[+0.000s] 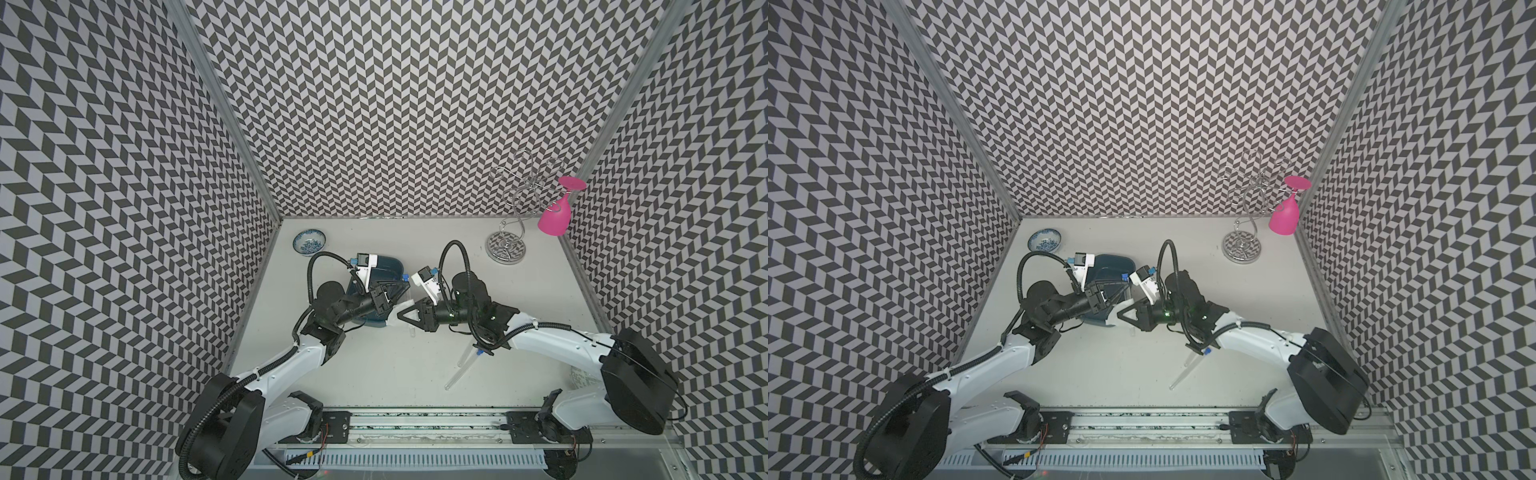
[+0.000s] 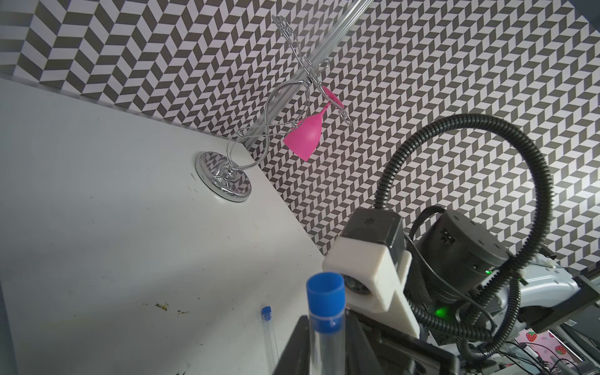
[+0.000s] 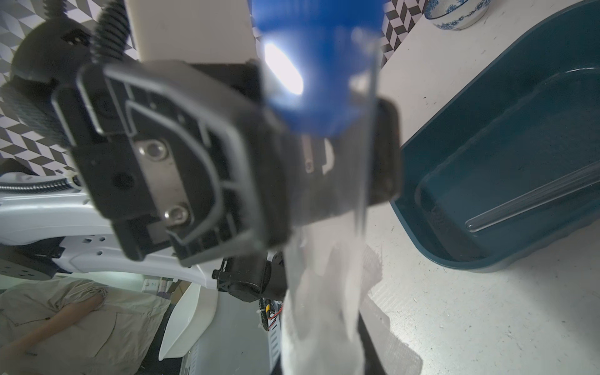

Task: Wipe the exteriors of test tubes
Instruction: Wipe the dirt from the test tube.

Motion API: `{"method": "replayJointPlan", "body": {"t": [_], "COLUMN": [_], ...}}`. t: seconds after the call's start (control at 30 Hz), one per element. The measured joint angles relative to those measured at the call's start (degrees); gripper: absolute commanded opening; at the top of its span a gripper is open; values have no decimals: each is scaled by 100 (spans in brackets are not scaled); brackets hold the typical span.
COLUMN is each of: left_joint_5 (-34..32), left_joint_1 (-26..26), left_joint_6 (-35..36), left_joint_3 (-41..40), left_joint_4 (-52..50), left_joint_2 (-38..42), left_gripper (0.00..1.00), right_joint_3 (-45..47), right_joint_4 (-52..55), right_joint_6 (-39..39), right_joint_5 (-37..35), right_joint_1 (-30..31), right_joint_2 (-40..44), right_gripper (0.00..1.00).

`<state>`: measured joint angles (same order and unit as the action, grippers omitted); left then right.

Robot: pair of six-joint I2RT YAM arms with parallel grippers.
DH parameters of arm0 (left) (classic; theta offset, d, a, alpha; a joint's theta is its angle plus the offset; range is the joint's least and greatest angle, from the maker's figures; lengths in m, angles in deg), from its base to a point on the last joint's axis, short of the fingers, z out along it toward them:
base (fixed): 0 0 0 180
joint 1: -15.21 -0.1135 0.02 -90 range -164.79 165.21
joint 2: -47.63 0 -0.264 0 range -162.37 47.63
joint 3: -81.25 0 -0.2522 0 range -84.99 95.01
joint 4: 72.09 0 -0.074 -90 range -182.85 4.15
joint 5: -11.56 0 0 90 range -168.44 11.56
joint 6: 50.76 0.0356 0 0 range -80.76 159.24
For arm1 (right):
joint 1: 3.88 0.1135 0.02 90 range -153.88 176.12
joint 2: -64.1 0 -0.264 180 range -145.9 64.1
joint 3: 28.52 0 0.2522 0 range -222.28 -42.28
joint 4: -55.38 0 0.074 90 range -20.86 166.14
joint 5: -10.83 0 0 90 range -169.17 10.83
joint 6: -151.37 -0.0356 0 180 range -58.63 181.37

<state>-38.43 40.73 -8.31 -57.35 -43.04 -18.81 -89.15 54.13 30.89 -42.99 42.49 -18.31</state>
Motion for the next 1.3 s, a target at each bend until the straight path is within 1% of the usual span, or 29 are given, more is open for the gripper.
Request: {"method": "replayJointPlan", "body": {"t": [0.23, 0.3, 0.43, 0.67, 0.97, 1.3], "left_joint_5": [39, 46, 81, 85, -66, -72], "left_joint_1": [0, 0, 0, 0, -17, -22], "left_joint_6": [-13, -13, -35, -72, -120, -142], "left_joint_3": [-70, -70, -70, -70, -70, -72], "left_joint_4": [66, 111, 162, 184, 321, 304], "left_joint_2": [0, 0, 0, 0, 2, 0], "left_gripper": [25, 24, 18, 17, 17, 17], "right_joint_3": [-175, -243, -280, -352, -977, -942], "right_joint_4": [175, 205, 223, 282, 437, 369], "right_joint_6": [35, 52, 63, 103, 216, 238], "right_joint_5": [-24, -33, -35, -59, 192, 334], "right_joint_1": [0, 0, 0, -7, -240, -267], "right_joint_2": [-7, -17, -33, -57, -459, -496], "right_gripper": [17, 17, 17, 18, 19, 18]}}
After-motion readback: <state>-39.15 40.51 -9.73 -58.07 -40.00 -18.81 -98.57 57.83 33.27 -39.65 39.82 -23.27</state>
